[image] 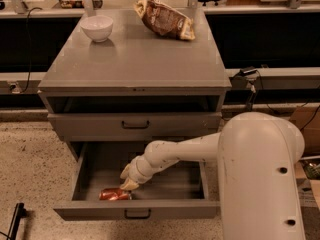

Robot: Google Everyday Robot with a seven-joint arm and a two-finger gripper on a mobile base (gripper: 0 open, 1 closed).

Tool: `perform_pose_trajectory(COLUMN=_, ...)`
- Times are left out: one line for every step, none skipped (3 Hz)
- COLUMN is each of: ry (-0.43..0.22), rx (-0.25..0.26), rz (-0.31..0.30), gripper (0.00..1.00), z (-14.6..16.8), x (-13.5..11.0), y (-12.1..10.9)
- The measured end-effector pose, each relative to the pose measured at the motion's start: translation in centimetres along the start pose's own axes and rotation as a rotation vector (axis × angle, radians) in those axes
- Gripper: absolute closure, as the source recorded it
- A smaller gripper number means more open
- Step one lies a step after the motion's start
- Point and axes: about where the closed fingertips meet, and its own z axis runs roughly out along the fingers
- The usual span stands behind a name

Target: Pick coke can from middle drawer and place on counter

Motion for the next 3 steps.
perform_pose_trajectory(ry=-0.027, rx=-0.015, rz=-0.004, gripper=0.36, z=0.2, x=-0.1, y=0.5)
perform_pose_trajectory(ry=-0.071, rx=-0.005, rz=0.001, gripper=0.13, z=-0.8, x=-0.3, y=0.7)
perform_pose_trajectory(ry=-0.107, rx=-0.008, rz=0.001, gripper=0.05, z=-1.6, x=-0.6, y=0.7)
